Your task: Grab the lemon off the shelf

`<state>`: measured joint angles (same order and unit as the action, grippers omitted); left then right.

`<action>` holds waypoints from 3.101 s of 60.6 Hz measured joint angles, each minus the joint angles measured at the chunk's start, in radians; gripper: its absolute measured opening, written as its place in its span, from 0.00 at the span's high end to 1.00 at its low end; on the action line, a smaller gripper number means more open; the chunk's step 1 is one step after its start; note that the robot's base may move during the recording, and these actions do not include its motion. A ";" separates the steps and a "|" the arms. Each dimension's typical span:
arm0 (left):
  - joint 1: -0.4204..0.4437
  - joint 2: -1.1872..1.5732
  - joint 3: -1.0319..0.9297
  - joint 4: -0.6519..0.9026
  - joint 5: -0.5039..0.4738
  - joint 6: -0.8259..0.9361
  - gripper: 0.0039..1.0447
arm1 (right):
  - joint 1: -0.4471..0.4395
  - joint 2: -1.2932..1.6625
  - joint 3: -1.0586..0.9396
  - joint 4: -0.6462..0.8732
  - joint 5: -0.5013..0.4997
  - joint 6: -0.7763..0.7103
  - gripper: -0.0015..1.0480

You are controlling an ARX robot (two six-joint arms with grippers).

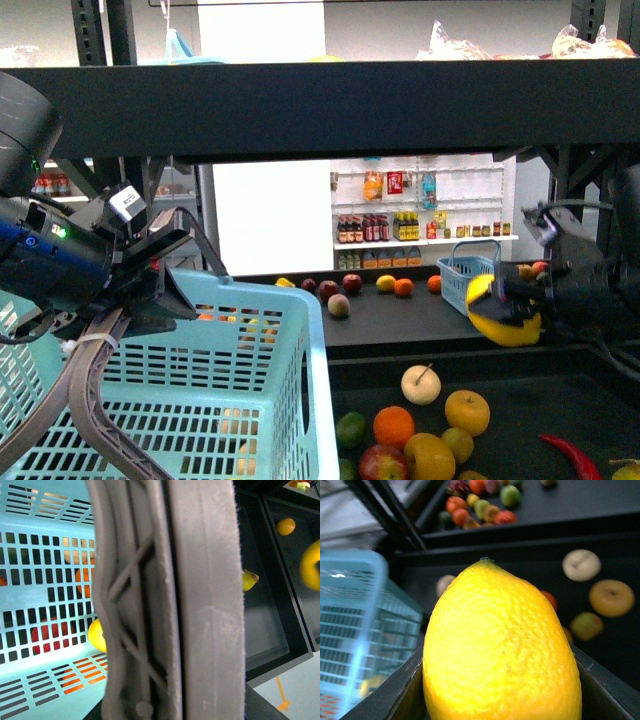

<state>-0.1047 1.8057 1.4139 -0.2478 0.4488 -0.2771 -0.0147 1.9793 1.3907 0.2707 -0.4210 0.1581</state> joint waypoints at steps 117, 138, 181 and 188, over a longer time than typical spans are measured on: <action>0.000 0.001 0.000 0.000 -0.003 0.003 0.74 | 0.192 -0.140 -0.010 0.015 0.147 0.157 0.02; 0.000 0.001 0.000 0.000 -0.003 0.002 0.74 | 0.004 -0.703 -0.622 0.208 0.375 -0.046 0.02; 0.000 0.002 0.000 0.000 -0.004 0.003 0.74 | 0.011 -1.447 -1.376 0.256 0.417 -0.152 0.94; 0.000 0.002 0.000 0.000 -0.003 0.003 0.74 | 0.011 -1.492 -1.376 0.208 0.418 -0.152 0.93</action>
<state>-0.1047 1.8072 1.4139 -0.2481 0.4454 -0.2741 -0.0032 0.4873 0.0147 0.4789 -0.0025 0.0059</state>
